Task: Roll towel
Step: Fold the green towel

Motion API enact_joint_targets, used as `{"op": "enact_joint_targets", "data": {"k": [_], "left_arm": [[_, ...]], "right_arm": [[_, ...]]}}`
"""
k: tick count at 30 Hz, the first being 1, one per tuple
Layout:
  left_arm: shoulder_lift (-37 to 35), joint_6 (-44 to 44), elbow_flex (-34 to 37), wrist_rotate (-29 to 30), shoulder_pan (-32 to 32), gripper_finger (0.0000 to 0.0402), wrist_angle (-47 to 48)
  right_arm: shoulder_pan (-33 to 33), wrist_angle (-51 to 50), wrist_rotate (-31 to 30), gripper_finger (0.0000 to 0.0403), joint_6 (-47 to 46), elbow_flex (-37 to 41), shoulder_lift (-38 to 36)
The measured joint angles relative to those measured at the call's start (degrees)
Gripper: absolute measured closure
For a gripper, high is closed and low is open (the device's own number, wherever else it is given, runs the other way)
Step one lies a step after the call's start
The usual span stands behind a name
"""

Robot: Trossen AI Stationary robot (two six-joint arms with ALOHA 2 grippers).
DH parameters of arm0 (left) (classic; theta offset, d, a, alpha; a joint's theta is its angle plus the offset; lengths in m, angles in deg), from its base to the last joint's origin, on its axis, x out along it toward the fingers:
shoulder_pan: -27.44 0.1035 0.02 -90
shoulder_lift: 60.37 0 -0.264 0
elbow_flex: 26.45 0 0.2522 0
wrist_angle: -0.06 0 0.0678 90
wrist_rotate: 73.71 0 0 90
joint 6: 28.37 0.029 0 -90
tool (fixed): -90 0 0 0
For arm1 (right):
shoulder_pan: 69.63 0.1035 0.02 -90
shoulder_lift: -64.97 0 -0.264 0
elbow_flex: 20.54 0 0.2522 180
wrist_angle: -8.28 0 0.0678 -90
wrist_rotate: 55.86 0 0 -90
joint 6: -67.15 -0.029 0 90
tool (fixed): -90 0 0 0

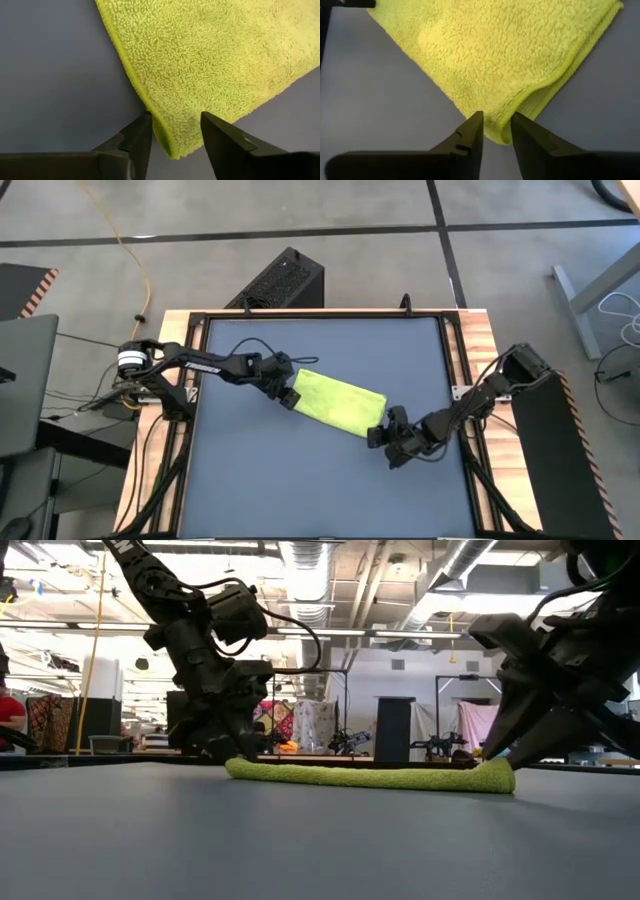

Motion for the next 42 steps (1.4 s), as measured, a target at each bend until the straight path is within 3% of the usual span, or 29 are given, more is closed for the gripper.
{"op": "enact_joint_targets", "data": {"k": [9,14,20,30,42], "left_arm": [[-0.07,1.88,-0.02,-0.20,0.00,0.0391,-0.52],[-0.43,5.37,-0.04,-3.79,0.66,0.0400,0.13],[-1.90,8.47,-0.07,-6.45,2.19,0.0401,0.39],[-3.54,11.33,-0.08,-12.06,5.12,0.0401,1.19],[-3.54,13.77,-0.11,-9.01,1.39,0.0401,5.74]], "right_arm": [[-0.13,0.99,0.31,0.0382,5.28,0.00,0.00],[0.55,6.09,0.39,0.0386,15.48,0.01,0.00],[3.38,7.27,0.58,0.0387,20.56,0.00,0.00],[7.22,6.91,0.79,0.0387,21.38,0.00,0.00],[7.36,8.64,2.93,0.0350,21.34,0.00,0.00]]}}
